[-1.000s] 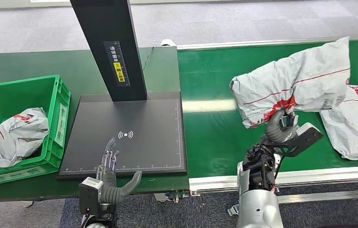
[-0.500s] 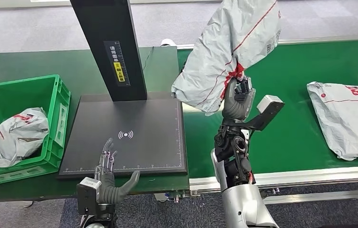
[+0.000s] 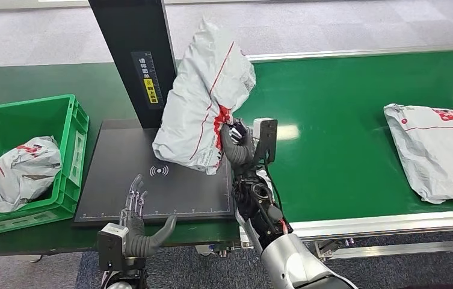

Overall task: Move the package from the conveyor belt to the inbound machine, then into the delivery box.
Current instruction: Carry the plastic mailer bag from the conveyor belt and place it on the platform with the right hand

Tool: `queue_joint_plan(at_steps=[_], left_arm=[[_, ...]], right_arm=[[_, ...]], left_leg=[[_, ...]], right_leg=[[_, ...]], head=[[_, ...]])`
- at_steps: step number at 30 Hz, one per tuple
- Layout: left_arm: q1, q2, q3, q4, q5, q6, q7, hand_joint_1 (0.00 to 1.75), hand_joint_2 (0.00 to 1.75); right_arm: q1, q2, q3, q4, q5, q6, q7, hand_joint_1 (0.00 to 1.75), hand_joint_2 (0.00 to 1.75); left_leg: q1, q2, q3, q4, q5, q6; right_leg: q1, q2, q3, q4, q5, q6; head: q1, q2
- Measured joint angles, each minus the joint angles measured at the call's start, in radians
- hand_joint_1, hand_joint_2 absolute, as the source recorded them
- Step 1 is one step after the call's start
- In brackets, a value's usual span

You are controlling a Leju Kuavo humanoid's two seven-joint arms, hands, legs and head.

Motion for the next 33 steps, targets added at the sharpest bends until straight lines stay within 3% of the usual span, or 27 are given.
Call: queue_joint_plan(at_steps=[8, 15, 21, 24, 29, 33], left_arm=[[0.003, 0.0, 0.001, -0.009, -0.008, 0.035, 0.008, 0.0, 1.75], [0.003, 0.0, 0.003, -0.026, -0.032, 0.073, 0.015, 0.0, 1.75], [0.003, 0.0, 0.009, -0.035, -0.091, 0.166, 0.032, 0.0, 1.75], [0.003, 0.0, 0.012, -0.041, -0.134, 0.25, 0.049, 0.0, 1.75], [0.005, -0.004, 0.037, -0.06, -0.263, 0.509, 0.075, 0.0, 1.75], [0.013, -0.028, 0.1, -0.092, -0.379, 0.574, 0.065, 0.0, 1.75]], right_arm=[[0.065, 0.0, 0.14, 0.064, -0.085, -0.034, 0.096, 1.75, 1.75], [0.11, 0.0, 0.287, 0.081, -0.207, -0.038, 0.098, 1.75, 1.75], [0.115, 0.0, 0.387, 0.084, -0.293, -0.034, 0.098, 1.75, 1.75], [0.114, 0.0, 0.442, 0.084, -0.35, -0.048, 0.08, 1.75, 1.75], [0.112, 0.0, 0.527, 0.084, -0.428, -0.08, 0.038, 1.75, 1.75], [0.107, 0.0, 0.571, 0.084, -0.464, -0.088, 0.025, 1.75, 1.75]], left_leg=[[0.0, 0.0, 0.0, 0.0, -0.001, 0.0], [0.0, 0.0, -0.001, 0.0, -0.001, -0.001], [0.0, 0.0, -0.001, 0.0, -0.001, -0.001], [0.0, 0.0, -0.001, 0.0, -0.001, -0.001], [0.0, 0.0, -0.001, 0.0, -0.001, -0.001], [0.0, 0.0, -0.001, 0.0, -0.001, -0.001]], right_leg=[[0.0, 0.0, 0.0, 0.0, 0.0, 0.0], [0.0, 0.0, -0.001, 0.0, -0.001, 0.0], [0.0, 0.0, -0.001, 0.0, -0.001, 0.0], [0.0, 0.0, -0.001, 0.0, -0.001, 0.0], [0.0, 0.0, -0.001, 0.0, -0.001, 0.0], [0.0, 0.0, -0.001, 0.0, -0.001, 0.0]], head=[[0.0, 0.0], [0.0, 0.0], [0.0, 0.0], [0.0, 0.0], [0.0, 0.0], [0.0, 0.0]])
